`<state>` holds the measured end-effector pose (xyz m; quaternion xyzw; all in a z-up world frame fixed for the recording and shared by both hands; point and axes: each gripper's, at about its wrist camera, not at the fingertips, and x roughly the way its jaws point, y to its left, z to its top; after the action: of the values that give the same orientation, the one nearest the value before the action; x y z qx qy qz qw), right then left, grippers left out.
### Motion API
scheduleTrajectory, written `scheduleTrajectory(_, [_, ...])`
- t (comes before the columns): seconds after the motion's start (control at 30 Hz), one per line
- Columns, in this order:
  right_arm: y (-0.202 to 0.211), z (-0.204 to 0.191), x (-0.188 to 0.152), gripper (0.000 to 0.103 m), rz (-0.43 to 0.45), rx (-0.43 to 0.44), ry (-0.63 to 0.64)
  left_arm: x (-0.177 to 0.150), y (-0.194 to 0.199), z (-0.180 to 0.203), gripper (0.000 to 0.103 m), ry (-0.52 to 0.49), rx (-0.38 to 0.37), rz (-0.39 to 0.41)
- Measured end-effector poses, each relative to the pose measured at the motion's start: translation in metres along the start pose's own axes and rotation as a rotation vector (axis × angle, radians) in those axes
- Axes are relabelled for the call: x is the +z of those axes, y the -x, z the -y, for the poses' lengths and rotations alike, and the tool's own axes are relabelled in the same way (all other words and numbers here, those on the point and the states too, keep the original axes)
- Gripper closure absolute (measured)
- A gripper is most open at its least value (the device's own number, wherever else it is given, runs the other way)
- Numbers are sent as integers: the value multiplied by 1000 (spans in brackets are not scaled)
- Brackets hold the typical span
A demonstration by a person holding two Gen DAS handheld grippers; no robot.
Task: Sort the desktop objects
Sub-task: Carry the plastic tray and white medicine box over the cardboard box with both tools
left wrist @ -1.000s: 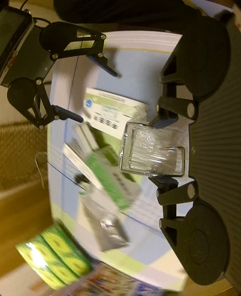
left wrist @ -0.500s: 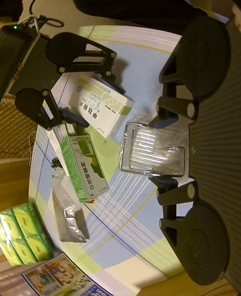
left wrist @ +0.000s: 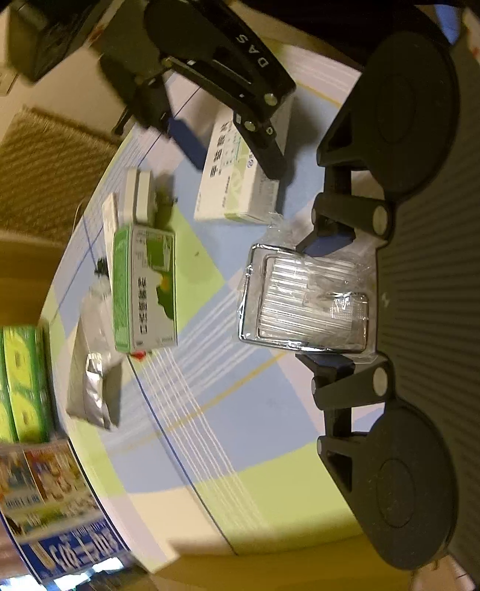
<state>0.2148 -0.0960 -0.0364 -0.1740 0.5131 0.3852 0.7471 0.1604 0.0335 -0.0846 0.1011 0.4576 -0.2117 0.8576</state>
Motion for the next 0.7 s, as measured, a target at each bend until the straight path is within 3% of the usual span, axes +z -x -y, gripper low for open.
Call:
scheduleTrajectory(0.1, [4, 2, -1, 32, 34, -25, -82, -2, 1, 2, 55, 47, 26, 4])
scheduleTrajectory(0.33, [-6, -11, -8, 32, 43, -74, -9, -8, -5, 2, 58, 117, 48, -4])
scheduleTrajectory(0.47, [-9, -13, -20, 33, 103, -111, 16, -14, -6, 0, 58, 144, 44, 19])
scheduleTrajectory(0.7, [-1, -2, -26, 34, 186, -100, -133, -19, -6, -1, 61, 148, 46, 60])
